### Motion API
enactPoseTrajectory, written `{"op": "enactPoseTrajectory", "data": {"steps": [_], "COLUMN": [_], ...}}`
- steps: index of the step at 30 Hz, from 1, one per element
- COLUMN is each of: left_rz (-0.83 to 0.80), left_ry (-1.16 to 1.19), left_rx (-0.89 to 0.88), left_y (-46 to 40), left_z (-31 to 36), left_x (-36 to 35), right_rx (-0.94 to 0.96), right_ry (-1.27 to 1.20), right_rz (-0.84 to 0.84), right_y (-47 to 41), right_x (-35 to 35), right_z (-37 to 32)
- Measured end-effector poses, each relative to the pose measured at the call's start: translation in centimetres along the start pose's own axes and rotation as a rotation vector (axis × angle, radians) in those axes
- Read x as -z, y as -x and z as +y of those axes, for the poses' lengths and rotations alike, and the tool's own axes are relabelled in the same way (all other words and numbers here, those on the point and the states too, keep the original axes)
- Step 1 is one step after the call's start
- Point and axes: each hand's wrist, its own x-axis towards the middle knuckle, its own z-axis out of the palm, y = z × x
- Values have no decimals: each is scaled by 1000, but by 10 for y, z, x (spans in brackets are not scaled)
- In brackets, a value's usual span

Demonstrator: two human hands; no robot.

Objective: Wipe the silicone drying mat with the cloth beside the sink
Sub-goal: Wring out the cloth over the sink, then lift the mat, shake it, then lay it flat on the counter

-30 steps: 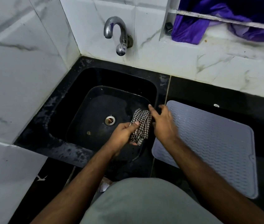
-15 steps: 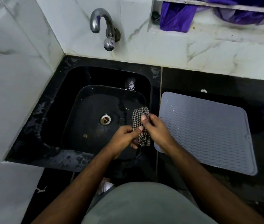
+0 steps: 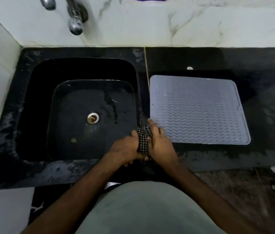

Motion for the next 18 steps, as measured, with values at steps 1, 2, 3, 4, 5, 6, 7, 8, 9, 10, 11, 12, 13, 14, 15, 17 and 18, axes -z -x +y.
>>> {"op": "enactPoseTrajectory", "data": {"steps": [1,2,3,4,5,6,7,8,9,10,11,12,13,14,15,17,18], "left_rz": [47,84,103,115,128,153,191,238,285,323,345,347,331,311,306,335,362], "left_ry": [-106,-175,-231,-272,-287,-279,-252,-210,-177,-176,-204,-229,-227,-205,-187,-178,-170], "left_rx": [19,32,36,37,33,26,5,-34,-87,-146,-192,-211,-204,-190,-183,-185,-195], "left_y": [-1,-3,-5,-6,-7,-6,-5,-4,-3,-4,-6,-7,-9,-11,-13,-14,-15], "left_z": [2,2,4,5,7,8,8,7,6,5,4,3,2,2,2,2,4], "left_x": [1,1,0,0,-2,-4,-6,-7,-6,-6,-5,-4,-3,-3,-3,-1,-1], "right_rx": [-31,-69,-101,-109,-95,-73,-32,24,82,122,136,117,79,47,35,40,44], "right_ry": [40,83,148,246,351,436,499,542,560,554,511,449,376,317,285,274,278], "right_rz": [-19,-42,-64,-73,-63,-42,-20,5,29,41,23,-11,-50,-71,-70,-32,1], "right_y": [0,0,0,2,4,7,8,10,11,13,13,13,12,12,11,9,9], "right_x": [2,3,5,7,9,11,11,11,11,9,8,5,3,2,1,3,7], "right_z": [-3,-5,-7,-8,-7,-5,-1,3,5,6,7,8,9,10,12,14,16]}}
